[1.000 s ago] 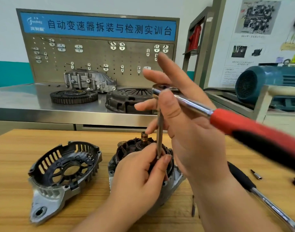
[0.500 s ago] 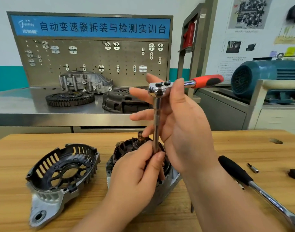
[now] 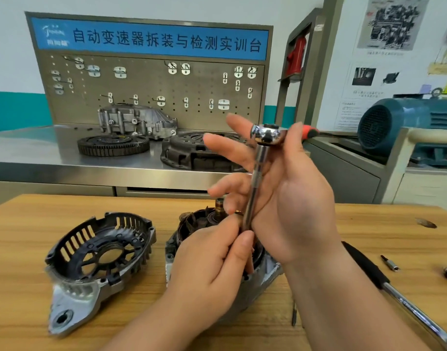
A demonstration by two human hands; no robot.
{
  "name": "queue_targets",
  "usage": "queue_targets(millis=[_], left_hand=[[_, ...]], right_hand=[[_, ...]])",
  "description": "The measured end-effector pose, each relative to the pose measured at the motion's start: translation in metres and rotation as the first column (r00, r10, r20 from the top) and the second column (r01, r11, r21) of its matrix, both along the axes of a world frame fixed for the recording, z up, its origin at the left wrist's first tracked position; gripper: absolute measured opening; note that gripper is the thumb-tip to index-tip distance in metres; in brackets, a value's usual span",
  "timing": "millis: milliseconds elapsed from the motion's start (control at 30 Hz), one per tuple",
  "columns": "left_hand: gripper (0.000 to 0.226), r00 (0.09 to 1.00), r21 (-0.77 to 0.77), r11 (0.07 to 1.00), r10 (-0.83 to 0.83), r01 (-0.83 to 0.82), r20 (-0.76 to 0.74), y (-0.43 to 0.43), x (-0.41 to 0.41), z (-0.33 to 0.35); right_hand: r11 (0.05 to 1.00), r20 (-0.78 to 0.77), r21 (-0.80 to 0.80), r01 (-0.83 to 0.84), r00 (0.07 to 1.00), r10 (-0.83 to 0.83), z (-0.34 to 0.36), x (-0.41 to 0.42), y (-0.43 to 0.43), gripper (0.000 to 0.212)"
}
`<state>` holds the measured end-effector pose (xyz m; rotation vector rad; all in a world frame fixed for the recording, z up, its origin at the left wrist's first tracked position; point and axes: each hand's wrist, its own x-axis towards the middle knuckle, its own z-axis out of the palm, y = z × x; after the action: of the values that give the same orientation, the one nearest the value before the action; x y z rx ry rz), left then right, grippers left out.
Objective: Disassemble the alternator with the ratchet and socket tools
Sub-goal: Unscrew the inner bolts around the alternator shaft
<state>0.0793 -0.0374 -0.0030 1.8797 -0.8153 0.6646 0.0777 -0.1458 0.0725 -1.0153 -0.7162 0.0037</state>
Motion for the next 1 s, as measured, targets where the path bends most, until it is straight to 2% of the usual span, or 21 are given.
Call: queue_targets(millis=[67, 200, 400, 567, 700, 767, 900, 1000], left_hand=[[0.034, 1.000, 0.020, 1.000, 0.024, -0.024, 0.008, -0.0006, 0.0011, -0.0007], [0.032, 0.999, -0.017, 1.000, -0.004, 0.004, -0.032, 0.0000, 0.0006, -0.0009], [0.033, 0.999, -0.010, 0.999, 0.033, -0.034, -0.032, -0.0020, 0.0025, -0.0015], [0.040, 0.999, -0.032, 0.999, -0.013, 0.012, -0.029, 0.0003, 0.0020, -0.0023], [0.045, 0.999, -0.012, 1.000, -0.026, 0.025, -0.026, 0.0008, 0.0014, 0.0002], [0.042, 1.000, 0.001, 1.000, -0.011, 0.011, -0.022, 0.0004, 0.0012, 0.0009], [0.040, 0.999, -0.007, 1.000, 0.011, -0.011, -0.037, 0.0002, 0.0000, 0.0006], [0.041, 0.998, -0.028, 0.999, 0.031, -0.032, -0.049, -0.0011, 0.0008, -0.0003]], right_hand=[[1.000, 0.022, -0.019, -0.003, 1.000, 0.003, -0.0005, -0.0005, 0.0003, 0.064], [0.991, 0.136, -0.029, 0.128, 0.983, -0.123, -0.0015, -0.0024, 0.0050, 0.049], [0.976, 0.225, 0.077, 0.203, 0.950, -0.215, 0.0039, -0.0030, 0.0001, 0.038], [0.984, 0.150, 0.090, 0.151, 0.975, -0.164, 0.0011, -0.0005, 0.0010, 0.040], [0.996, 0.024, 0.052, 0.072, 0.997, -0.073, -0.0005, 0.0001, 0.0021, 0.052], [0.996, 0.009, 0.044, 0.079, 0.997, -0.079, -0.0012, 0.0007, 0.0018, 0.056], [0.967, 0.136, 0.083, 0.243, 0.958, -0.252, -0.0029, -0.0003, 0.0036, 0.038], [0.929, 0.287, 0.067, 0.363, 0.885, -0.366, -0.0015, -0.0023, 0.0027, 0.029]])
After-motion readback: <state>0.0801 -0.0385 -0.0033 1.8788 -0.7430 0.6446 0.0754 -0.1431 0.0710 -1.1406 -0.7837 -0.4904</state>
